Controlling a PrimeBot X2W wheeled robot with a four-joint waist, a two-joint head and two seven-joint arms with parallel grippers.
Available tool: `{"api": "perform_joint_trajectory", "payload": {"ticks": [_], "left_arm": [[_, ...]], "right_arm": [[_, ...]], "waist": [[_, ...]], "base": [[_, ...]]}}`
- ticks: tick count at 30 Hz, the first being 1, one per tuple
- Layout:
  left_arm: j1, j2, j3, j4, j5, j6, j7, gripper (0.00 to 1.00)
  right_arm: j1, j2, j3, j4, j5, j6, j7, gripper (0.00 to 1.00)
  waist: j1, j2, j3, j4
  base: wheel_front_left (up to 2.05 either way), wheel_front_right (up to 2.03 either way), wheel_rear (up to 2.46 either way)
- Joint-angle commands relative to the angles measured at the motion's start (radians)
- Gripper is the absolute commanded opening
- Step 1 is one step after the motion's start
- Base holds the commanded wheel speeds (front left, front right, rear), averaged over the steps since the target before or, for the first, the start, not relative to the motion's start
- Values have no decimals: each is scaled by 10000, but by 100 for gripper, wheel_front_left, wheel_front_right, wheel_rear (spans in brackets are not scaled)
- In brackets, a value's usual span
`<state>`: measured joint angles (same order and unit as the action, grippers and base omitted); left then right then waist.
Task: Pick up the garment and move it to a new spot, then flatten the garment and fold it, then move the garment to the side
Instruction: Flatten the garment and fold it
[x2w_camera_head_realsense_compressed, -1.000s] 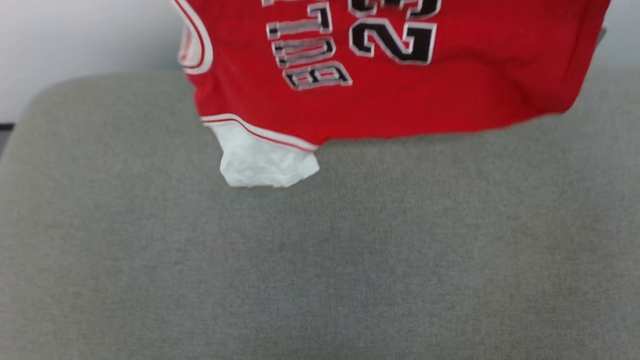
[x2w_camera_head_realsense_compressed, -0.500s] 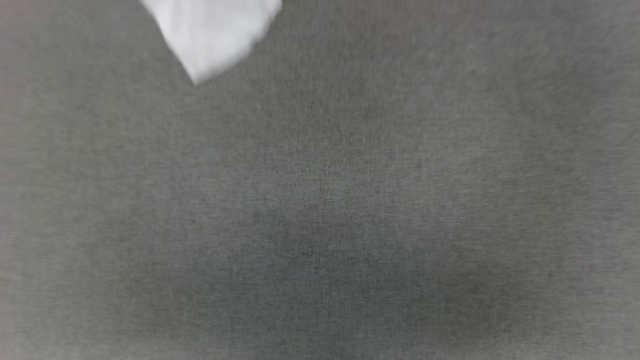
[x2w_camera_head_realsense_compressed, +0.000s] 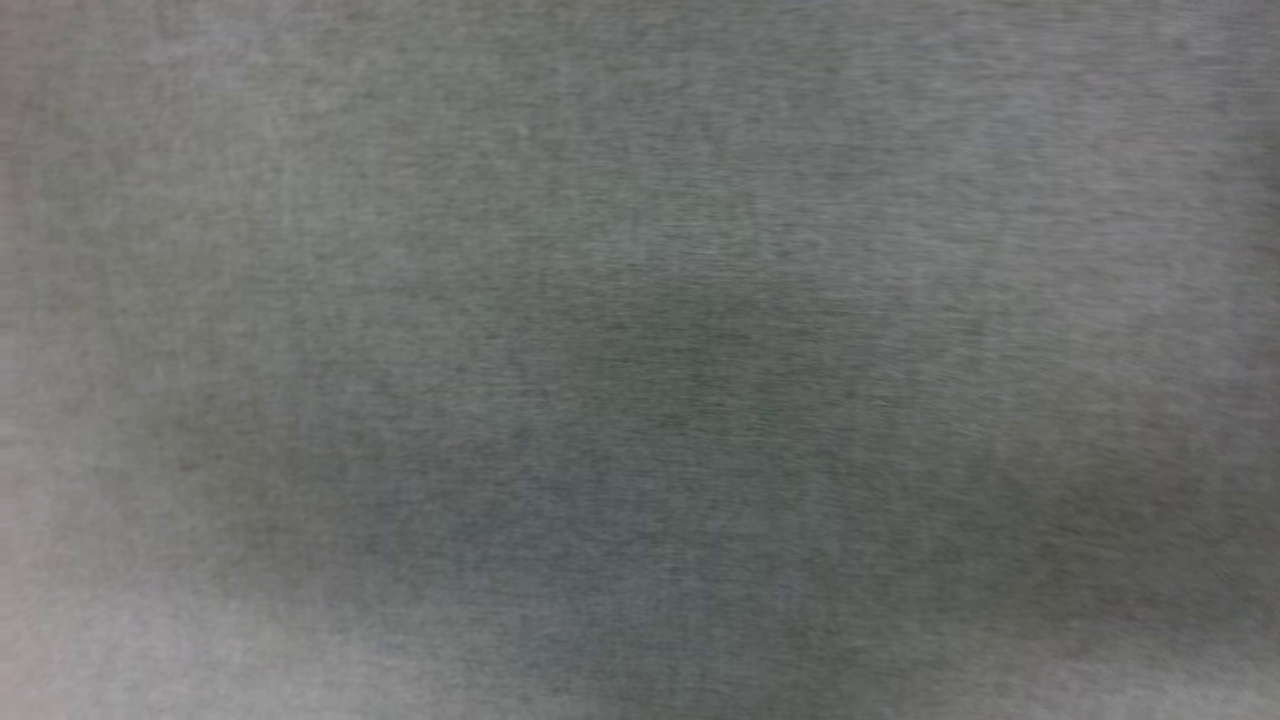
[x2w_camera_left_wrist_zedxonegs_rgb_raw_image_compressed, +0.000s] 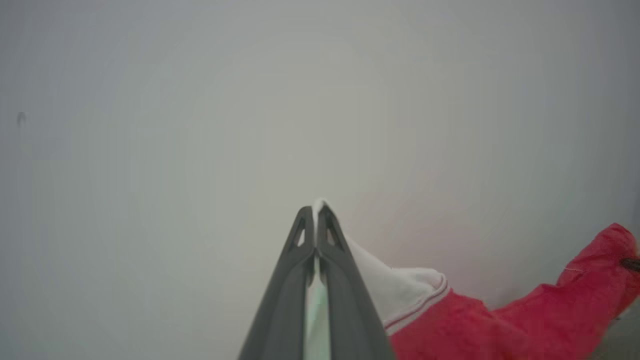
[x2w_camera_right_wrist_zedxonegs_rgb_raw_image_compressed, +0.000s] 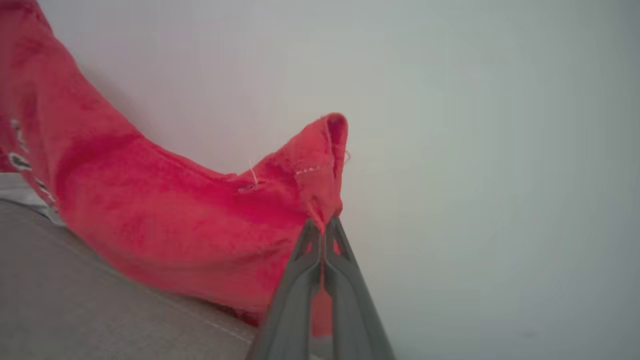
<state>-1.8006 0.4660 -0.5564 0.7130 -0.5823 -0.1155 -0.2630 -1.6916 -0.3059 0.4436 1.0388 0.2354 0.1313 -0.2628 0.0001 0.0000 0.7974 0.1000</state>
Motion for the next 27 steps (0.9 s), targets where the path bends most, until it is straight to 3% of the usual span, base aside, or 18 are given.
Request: {"api": "perform_joint_trajectory", "payload": {"ticks": [1, 7, 13, 19, 27], "left_arm": [[562, -74, 329, -65, 100, -78, -8, 0], [1692, -290, 462, -316, 6, -153, -3, 0], [3220, 177, -1379, -756, -1208, -154, 3, 0], [4519, 935, -3263, -1674, -3055, -156, 773, 0], [6375, 1843, -4476, -2783, -4428, -157, 1025, 0]], "right_arm": [[224, -15, -49, -44, -158, -10, -21, 0], [700, -167, 146, -54, -93, -10, -18, 0], [1712, -456, 789, -269, 678, -10, -15, 0], [3288, -1417, 1513, -1231, 1920, -10, -12, 0], [6298, -3035, 1933, -3238, 3674, -10, 385, 0]], "waist": [[-1, 0, 264, 633], [-1, 0, -103, 886], [-1, 0, -1021, 1139], [-1, 0, -2150, 1265], [-1, 0, -3577, 1231]], "base": [[0, 0, 0], [0, 0, 0], [0, 0, 0], [0, 0, 0], [0, 0, 0]]}}
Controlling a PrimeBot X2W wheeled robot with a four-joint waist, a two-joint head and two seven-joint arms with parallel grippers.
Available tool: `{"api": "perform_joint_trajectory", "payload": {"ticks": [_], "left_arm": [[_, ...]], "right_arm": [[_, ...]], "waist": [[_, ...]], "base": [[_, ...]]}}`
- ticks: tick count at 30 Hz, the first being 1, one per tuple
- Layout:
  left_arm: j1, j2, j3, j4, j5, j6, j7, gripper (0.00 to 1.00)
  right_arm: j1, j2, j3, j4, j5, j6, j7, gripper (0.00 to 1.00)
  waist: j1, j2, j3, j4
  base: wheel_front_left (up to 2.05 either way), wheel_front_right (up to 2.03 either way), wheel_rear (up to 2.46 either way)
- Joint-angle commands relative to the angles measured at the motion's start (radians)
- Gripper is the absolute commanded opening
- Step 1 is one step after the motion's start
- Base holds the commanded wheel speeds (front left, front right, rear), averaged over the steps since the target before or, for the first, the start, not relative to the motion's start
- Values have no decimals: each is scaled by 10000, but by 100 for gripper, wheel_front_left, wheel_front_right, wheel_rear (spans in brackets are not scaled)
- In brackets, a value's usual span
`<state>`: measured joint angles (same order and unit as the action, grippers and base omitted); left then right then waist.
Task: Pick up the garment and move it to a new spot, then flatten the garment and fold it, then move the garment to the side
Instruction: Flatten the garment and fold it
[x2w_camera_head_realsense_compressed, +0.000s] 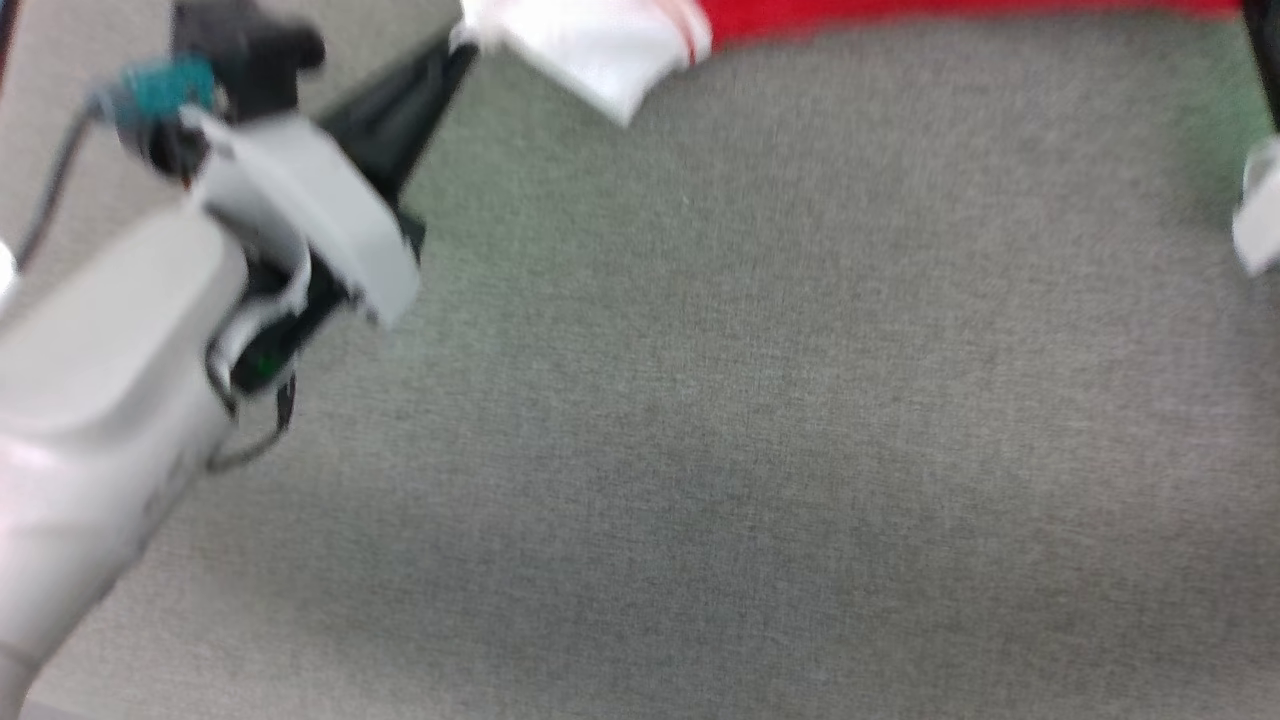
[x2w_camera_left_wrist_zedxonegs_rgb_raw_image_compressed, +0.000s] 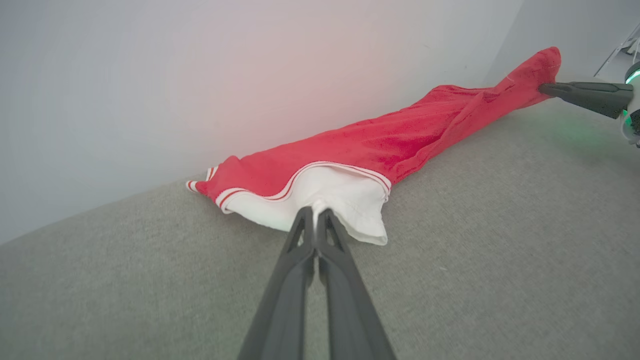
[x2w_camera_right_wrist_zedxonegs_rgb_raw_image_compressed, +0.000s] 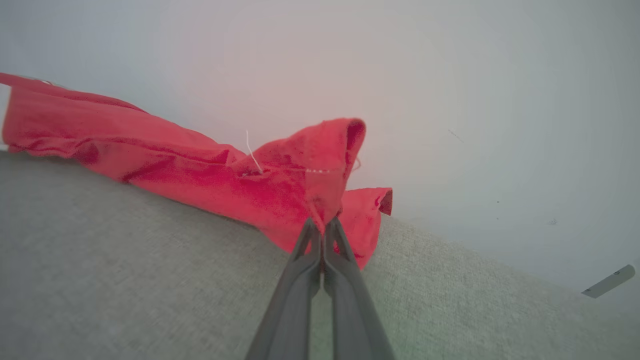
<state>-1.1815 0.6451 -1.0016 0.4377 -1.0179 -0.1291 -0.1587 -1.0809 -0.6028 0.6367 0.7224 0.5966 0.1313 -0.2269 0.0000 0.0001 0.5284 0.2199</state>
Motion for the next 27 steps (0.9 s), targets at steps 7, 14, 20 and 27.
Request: {"api": "perform_joint_trajectory", "payload": {"ticks": [7, 14, 20, 27], "left_arm": [[2451, 1125, -536, -1375, -960, 309, 198, 0], [4893, 2426, -843, -3518, -1858, 1767, 250, 0], [6860, 3417, -1109, -5268, -2711, 3152, 23, 0], [8551, 4096, -1338, -6752, -3694, 4380, -281, 0]], "right_arm": [[3361, -1028, -393, -2020, 849, -10, 551, 0], [6432, -1243, -1608, -3459, 952, -12, 839, 0], [8871, -1103, -2793, -4768, 361, -12, 1039, 0], [11289, -601, -4075, -6165, -225, -12, 1469, 0]], "waist": [[0, -1, -1935, -355], [0, -1, -2614, -631], [0, -1, -2902, -659], [0, -1, -2929, -527]], "base": [[0, 0, 0], [0, 0, 0], [0, 0, 0], [0, 0, 0]]}}
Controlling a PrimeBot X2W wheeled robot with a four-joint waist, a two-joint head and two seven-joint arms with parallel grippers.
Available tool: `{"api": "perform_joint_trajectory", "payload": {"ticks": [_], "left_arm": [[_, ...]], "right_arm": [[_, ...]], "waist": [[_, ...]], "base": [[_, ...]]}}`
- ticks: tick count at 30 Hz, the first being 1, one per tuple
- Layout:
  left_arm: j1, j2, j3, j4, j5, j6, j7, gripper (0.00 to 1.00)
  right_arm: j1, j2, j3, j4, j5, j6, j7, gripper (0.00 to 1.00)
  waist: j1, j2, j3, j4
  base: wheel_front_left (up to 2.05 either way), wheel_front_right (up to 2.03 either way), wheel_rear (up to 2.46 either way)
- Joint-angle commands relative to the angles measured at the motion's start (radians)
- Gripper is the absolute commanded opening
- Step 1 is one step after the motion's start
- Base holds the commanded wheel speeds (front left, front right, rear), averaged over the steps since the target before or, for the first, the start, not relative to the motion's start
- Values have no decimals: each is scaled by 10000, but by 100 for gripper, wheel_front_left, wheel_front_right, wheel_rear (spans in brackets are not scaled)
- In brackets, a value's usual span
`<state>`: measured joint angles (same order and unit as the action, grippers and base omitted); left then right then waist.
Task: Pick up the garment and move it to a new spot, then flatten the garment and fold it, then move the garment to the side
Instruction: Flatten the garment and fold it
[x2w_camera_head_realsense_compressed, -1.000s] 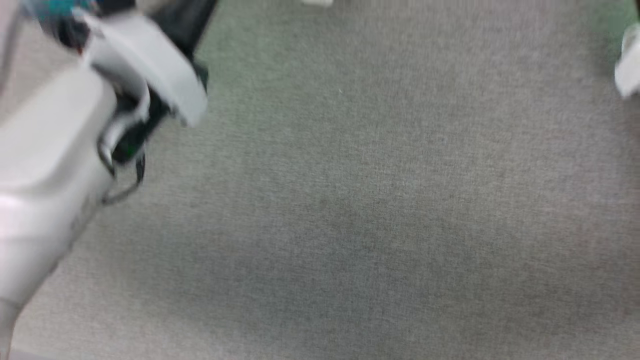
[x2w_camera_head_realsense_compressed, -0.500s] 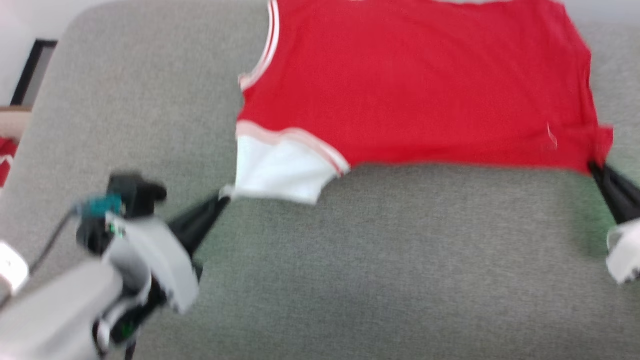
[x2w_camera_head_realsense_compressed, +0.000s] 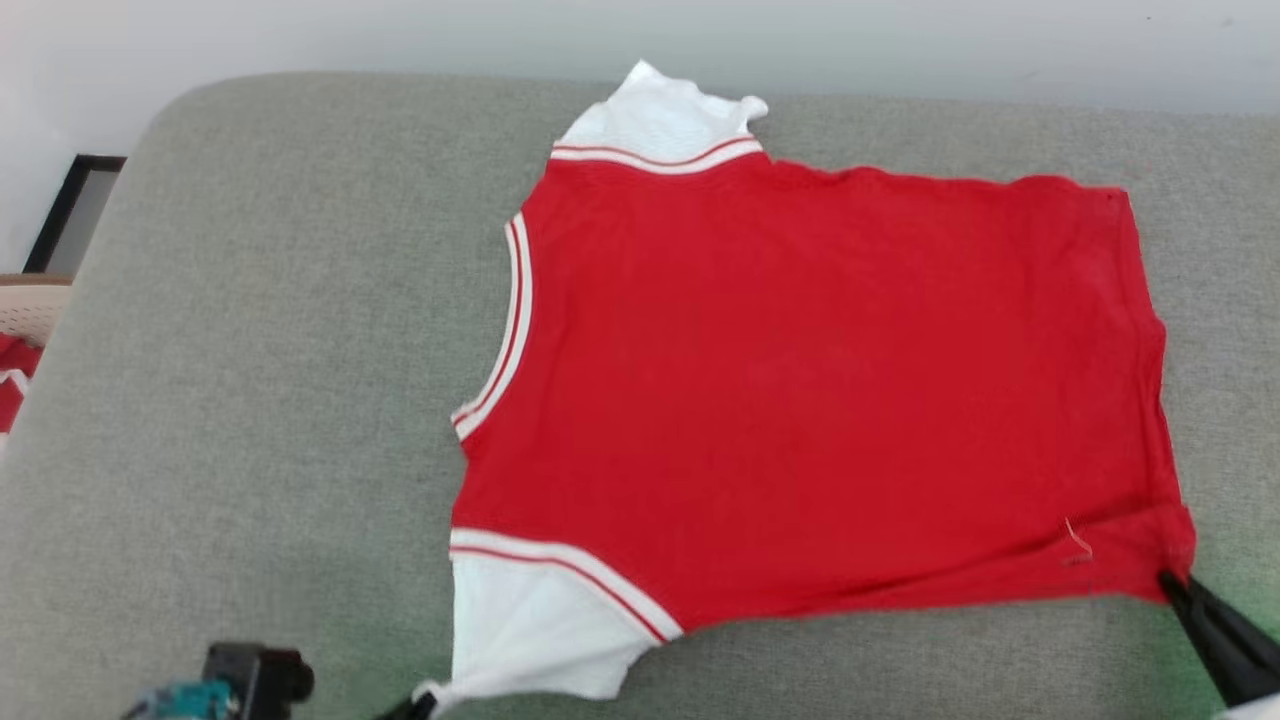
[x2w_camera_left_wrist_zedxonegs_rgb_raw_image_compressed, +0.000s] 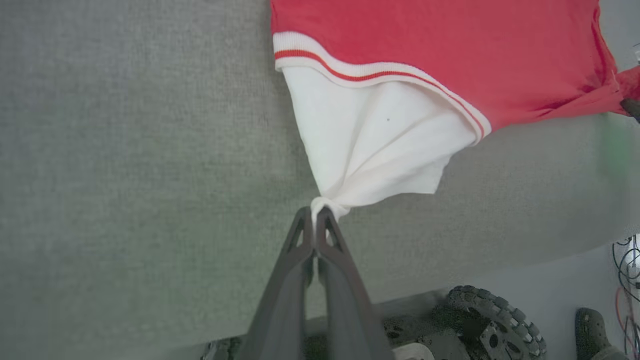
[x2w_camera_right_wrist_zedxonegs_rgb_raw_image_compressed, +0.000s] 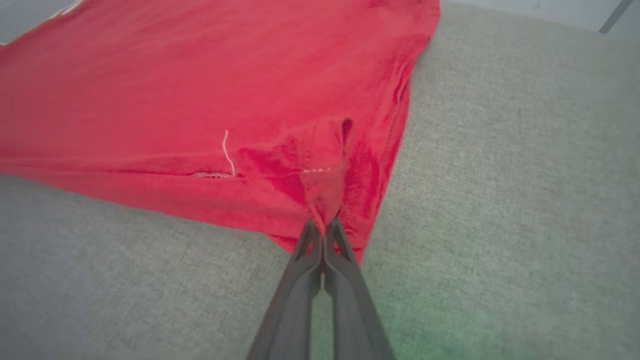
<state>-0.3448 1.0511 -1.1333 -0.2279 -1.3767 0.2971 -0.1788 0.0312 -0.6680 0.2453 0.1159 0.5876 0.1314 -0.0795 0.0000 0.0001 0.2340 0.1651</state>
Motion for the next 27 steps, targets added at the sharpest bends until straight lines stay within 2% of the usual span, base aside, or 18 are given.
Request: {"api": "perform_joint_trajectory", "payload": {"ticks": [1, 7, 11, 15, 18, 20, 23, 27], "left_arm": [[317, 93, -13, -262, -185, 265, -124, 0], [943, 390, -55, -1190, -511, 944, -291, 0], [524, 952, 191, -1649, -129, 1222, -268, 0], [-423, 1651, 551, -2032, 646, 1303, 135, 0], [-1471, 1995, 825, -2111, 1376, 1045, 852, 0], [-2184, 2036, 950, -1939, 1865, 715, 1429, 0], [-3270, 1678, 1082, -1350, 2428, -35, 2272, 0], [-4465, 795, 1032, 116, 2855, -1159, 3136, 0]], "right_arm": [[426, 169, -308, -258, -198, -14, 80, 0], [1386, 651, -798, -1086, -449, -14, 381, 0], [1425, 820, -995, -1542, -493, -12, 489, 0], [986, 973, -1103, -1904, -512, -12, 767, 0], [477, 1162, -1178, -2090, -462, -12, 1068, 0], [44, 1238, -1131, -2160, -519, -12, 1385, 0], [-655, 1383, -1105, -2062, -642, -12, 1915, 0], [-1588, 1644, -1096, -1727, -858, -12, 2451, 0]], "waist": [[0, -1, 16, 43], [0, -1, 130, -25], [0, -1, 203, -195], [0, -1, 286, -421], [0, -1, 371, -590], [0, -1, 449, -720], [0, -1, 623, -857], [0, -1, 907, -991]], "base": [[0, 0, 0], [0, 0, 0], [0, 0, 0], [0, 0, 0], [0, 0, 0], [0, 0, 0], [0, 0, 0], [0, 0, 0]]}}
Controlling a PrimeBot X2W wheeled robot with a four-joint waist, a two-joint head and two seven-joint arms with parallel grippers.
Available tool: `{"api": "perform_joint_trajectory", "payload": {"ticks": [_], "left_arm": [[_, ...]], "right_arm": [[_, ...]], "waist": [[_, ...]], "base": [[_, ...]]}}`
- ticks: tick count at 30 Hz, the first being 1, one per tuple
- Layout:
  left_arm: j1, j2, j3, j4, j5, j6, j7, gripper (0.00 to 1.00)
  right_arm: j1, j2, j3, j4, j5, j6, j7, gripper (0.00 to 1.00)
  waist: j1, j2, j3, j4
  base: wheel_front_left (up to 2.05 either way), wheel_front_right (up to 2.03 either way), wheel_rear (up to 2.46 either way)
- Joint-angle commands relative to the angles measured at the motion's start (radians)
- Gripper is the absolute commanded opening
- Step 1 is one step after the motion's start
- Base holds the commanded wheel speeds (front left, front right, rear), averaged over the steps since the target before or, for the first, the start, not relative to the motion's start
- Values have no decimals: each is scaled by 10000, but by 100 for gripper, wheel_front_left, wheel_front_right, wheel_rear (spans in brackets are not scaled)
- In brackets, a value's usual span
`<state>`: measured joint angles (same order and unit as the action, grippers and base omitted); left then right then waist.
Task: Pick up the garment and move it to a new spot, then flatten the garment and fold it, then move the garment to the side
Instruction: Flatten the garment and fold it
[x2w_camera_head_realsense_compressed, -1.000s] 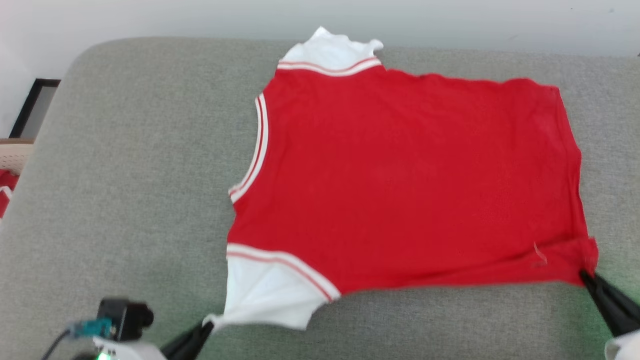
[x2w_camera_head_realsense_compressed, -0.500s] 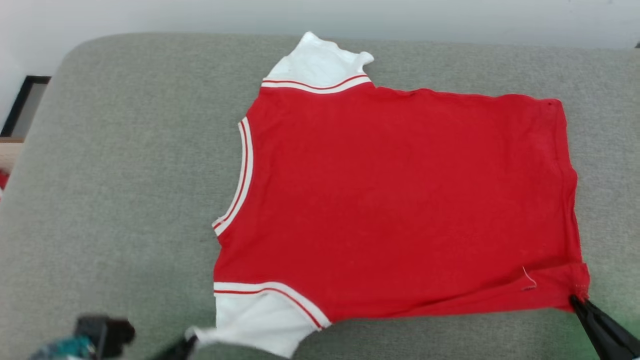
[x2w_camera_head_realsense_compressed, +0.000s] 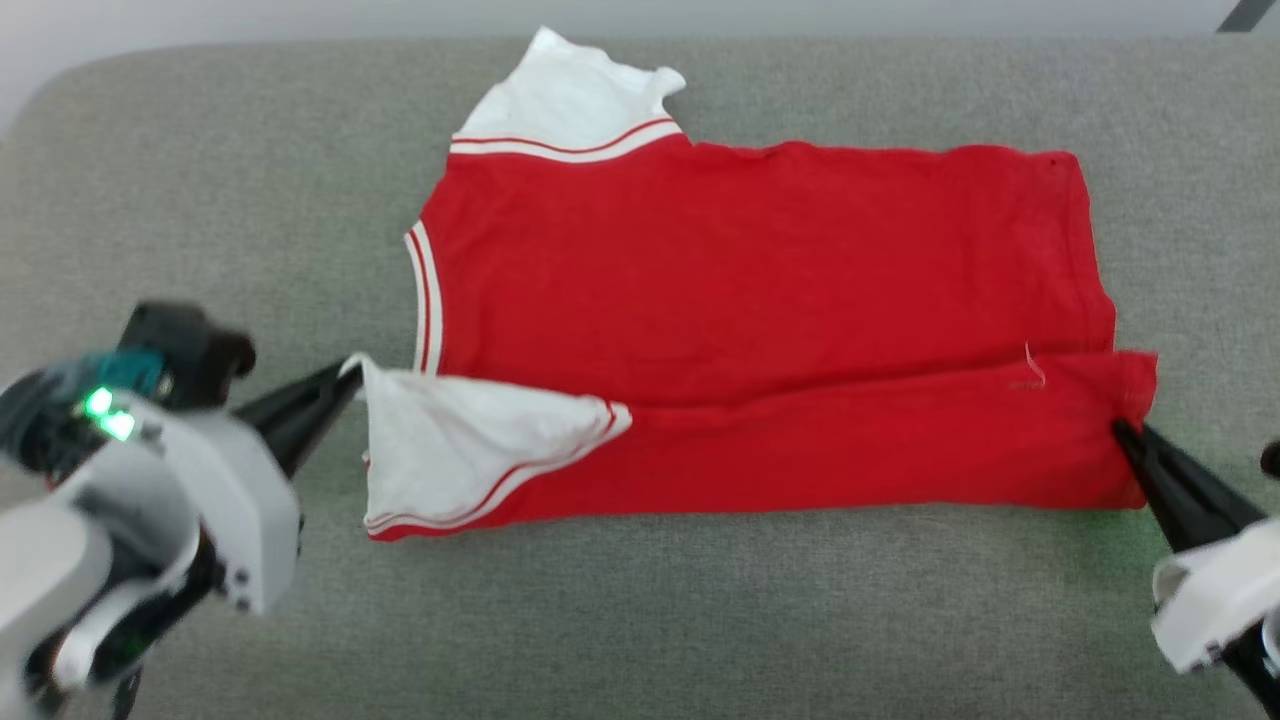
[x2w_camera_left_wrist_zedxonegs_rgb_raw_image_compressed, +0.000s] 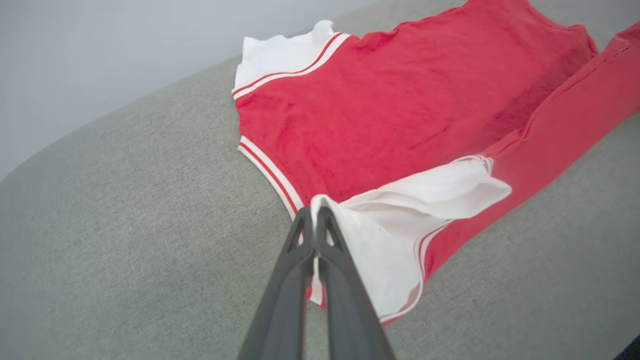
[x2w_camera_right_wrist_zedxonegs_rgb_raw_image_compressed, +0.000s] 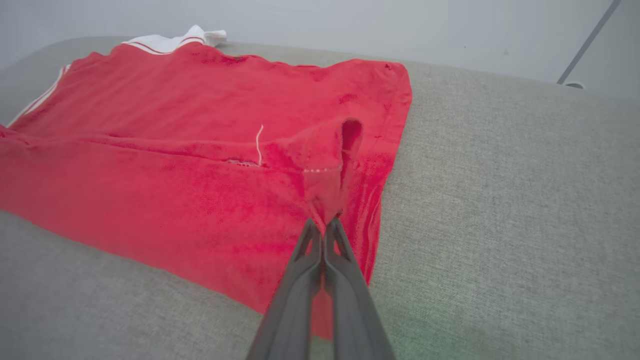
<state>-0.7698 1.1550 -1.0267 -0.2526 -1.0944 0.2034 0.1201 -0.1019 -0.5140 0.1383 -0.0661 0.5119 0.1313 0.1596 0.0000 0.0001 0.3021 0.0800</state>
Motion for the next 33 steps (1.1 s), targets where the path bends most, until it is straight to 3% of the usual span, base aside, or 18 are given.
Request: {"api": "perform_joint_trajectory", "payload": {"ticks": [1, 10, 15, 19, 20, 23, 25, 26, 27, 28, 29, 33], "left_arm": [[-480, -514, -52, 790, 113, -510, 279, 0], [-1456, -2439, -542, 4368, -92, -2265, 1172, 0], [-1511, -3147, -732, 5677, -454, -2738, 1504, 0], [-1592, -3374, -733, 6160, -566, -2894, 1509, 0], [-1631, -3464, -716, 6422, -669, -2951, 1546, 22], [-1626, -3563, -634, 6631, -867, -2988, 1616, 29], [-1648, -3649, -561, 6751, -1072, -3001, 1649, 49], [-1683, -3658, -515, 6788, -1113, -3021, 1622, 70], [-1725, -3643, -502, 6810, -1084, -3022, 1600, 89], [-1728, -3641, -477, 6841, -1117, -3010, 1605, 100], [-1723, -3636, -461, 6845, -1171, -3004, 1635, 100], [-1761, -3520, -270, 6651, -1246, -2853, 1394, 100]], "right_arm": [[-439, 192, -56, 212, -115, -10, 205, 0], [-1328, 589, 64, 817, -355, -10, 1231, 0], [-1426, 781, -3, 970, -258, -10, 1676, 0], [-1523, 820, 6, 1029, -201, -10, 1935, 0], [-1572, 837, 12, 1106, -99, -10, 2202, 0], [-1592, 829, -38, 1173, -9, -10, 2434, 0], [-1623, 805, -1, 1232, 94, -10, 2743, 10], [-1678, 797, -12, 1238, 96, -10, 2861, 18], [-1726, 817, -45, 1261, 90, -10, 2971, 33], [-1756, 811, -28, 1266, 90, -10, 3103, 86], [-1789, 810, -26, 1255, 101, -10, 3214, 100], [-1925, 846, -152, 1156, 153, -10, 3590, 100]], "waist": [[0, -1, 297, -166], [0, -1, 667, -255], [0, -1, 691, -265], [0, -1, 665, -263], [0, -1, 622, -241], [0, -1, 559, -208], [0, -1, 480, -165], [0, -1, 446, -148], [0, -1, 409, -132], [0, -1, 361, -112], [0, -1, 314, -90], [0, -1, 120, -29]], "base": [[0, 0, 0], [0, 0, 0], [0, 0, 0], [0, 0, 0], [0, 0, 0], [0, 0, 0], [0, 0, 0], [0, 0, 0], [0, 0, 0], [0, 0, 0], [0, 0, 0], [0, 0, 0]]}}
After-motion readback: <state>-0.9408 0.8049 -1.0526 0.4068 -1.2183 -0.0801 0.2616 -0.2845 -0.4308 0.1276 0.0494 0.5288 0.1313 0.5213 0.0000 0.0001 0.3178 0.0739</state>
